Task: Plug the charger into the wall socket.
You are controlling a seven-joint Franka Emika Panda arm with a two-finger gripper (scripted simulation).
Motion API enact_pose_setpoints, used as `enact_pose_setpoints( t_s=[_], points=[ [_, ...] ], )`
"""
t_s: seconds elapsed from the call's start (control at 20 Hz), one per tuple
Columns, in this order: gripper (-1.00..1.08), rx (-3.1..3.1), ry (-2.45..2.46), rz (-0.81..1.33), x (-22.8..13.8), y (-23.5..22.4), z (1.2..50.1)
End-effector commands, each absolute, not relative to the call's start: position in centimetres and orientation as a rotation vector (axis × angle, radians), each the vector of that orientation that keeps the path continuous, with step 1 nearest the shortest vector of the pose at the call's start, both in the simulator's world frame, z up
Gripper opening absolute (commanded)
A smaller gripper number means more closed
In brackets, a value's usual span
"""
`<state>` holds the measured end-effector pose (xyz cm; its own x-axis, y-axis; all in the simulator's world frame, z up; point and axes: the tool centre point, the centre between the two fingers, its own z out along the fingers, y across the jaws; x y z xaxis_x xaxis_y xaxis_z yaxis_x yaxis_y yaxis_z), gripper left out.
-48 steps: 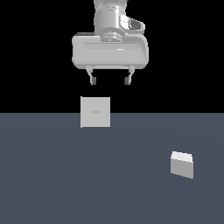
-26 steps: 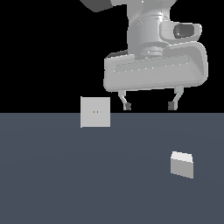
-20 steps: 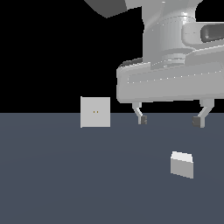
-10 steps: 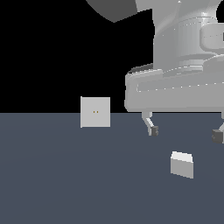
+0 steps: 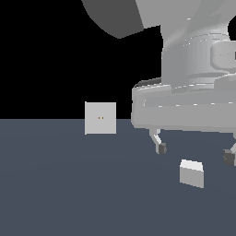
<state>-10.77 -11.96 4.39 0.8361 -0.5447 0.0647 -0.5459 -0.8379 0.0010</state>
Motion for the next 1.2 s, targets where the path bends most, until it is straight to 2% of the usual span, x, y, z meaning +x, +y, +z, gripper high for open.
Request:
enact_pose_setpoints(
  t_s=[0.0, 0.45, 0.5, 1.15],
  points=[
    [1.0, 2.991, -0.891, 0.095, -10.8, -12.0, 3.2],
    [1.0, 2.992, -0.893, 0.096, -10.8, -11.9, 1.2],
    [-1.0, 2.992, -0.893, 0.096, -10.8, -11.9, 1.2],
    [-1.0, 2.997, -0.876, 0.097, -10.6, -11.8, 1.3]
  ],
)
